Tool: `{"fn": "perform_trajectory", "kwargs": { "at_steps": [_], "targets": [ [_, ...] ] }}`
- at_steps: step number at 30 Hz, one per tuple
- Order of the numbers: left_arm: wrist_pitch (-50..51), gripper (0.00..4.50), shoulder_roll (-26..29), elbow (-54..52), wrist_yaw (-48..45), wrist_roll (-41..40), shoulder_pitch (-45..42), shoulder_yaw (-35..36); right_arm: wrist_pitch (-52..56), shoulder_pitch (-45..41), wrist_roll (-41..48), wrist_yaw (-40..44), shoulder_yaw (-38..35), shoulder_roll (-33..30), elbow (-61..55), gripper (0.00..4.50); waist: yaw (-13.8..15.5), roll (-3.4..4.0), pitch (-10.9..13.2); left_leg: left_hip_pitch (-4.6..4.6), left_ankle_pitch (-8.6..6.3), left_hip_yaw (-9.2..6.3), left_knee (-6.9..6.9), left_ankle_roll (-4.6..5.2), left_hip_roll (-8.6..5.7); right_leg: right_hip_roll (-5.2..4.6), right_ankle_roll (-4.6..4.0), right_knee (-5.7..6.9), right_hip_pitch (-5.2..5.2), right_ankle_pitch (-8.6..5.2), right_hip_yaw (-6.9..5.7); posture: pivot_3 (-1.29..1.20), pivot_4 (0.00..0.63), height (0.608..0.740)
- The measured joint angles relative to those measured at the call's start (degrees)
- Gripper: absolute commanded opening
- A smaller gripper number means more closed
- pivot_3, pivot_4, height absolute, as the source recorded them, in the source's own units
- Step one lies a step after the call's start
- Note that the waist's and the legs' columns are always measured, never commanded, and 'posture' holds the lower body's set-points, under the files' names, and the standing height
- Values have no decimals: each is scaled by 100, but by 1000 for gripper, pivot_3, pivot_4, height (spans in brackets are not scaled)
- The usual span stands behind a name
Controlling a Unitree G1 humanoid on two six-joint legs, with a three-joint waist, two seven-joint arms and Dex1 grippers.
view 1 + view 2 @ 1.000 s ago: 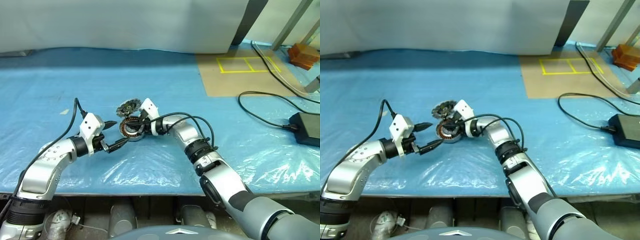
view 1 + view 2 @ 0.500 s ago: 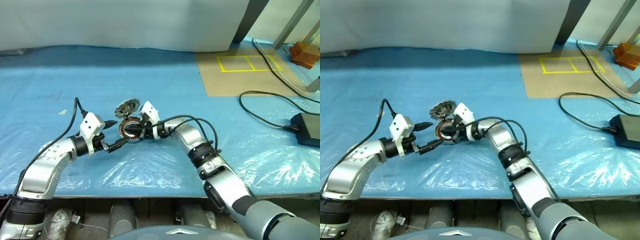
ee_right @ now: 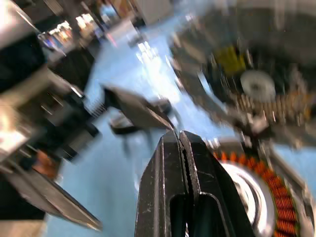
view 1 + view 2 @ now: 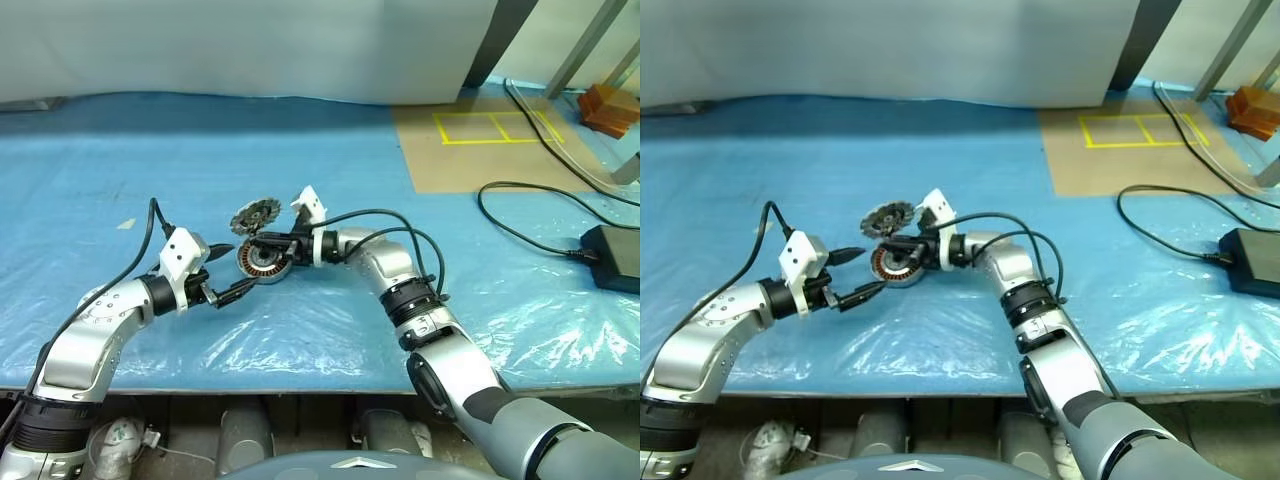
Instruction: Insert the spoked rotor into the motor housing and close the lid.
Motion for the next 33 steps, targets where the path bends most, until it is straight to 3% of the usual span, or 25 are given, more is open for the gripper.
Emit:
{"fn": "perform_trajectory", "kwargs": {
  "at_steps": [5, 10, 15, 20, 26, 29, 33],
  "targets": [
    [3, 4500, 0, -1, 0, 0, -2, 0, -40, 223, -112, -113, 189, 48, -137, 18, -1, 0, 0, -4, 0, -1, -5, -1, -2, -2, 0, -5, -2, 0, -1, 0, 150, 740],
    [15, 4500, 2, -5, 4, 1, 3, 3, -581, 73, -773, -742, 505, 23, 657, 18, -2, 1, 1, 1, 0, 0, 3, -1, -6, -6, -20, 2, 0, -12, 3, 0, 150, 740],
    [16, 4500, 2, -17, 4, -1, -11, 2, -729, -75, -893, -691, 547, -20, 842, 18, 5, 0, 0, 13, 0, 0, 3, -1, -7, -7, -20, 2, 12, -12, 5, 0, 150, 740],
    [18, 4500, 3, -17, 2, -1, -12, 2, -449, -9, -570, -430, 295, 9, 712, 18, 8, 0, 0, 3, 0, -2, 3, 0, -6, -6, -19, 1, 7, -12, 1, 0, 150, 740],
    [122, 4500, 327, -156, -96, -20, 208, 83, 375, 23, 284, 132, -135, -230, -399, 18, -12, -1, 0, -1, 0, -2, -1, -1, 2, 4, 1, -1, -1, 1, 0, 0, 150, 740],
    [270, 4500, 664, -457, -215, -195, 523, 529, 725, 37, 419, 388, -82, -669, -932, 18, 10, -3, 2, -5, -1, -3, -1, -1, 6, 8, 1, -5, -1, 0, -5, 0, 150, 740],
    [654, 4500, 1087, -841, -256, -744, 642, 1726, 776, 180, 386, 732, 117, -1347, -1427, 18, 52, -9, 3, -2, -1, -3, 2, -2, 4, 6, -3, -4, 1, -2, -4, 0, 150, 740]
  ]
}}
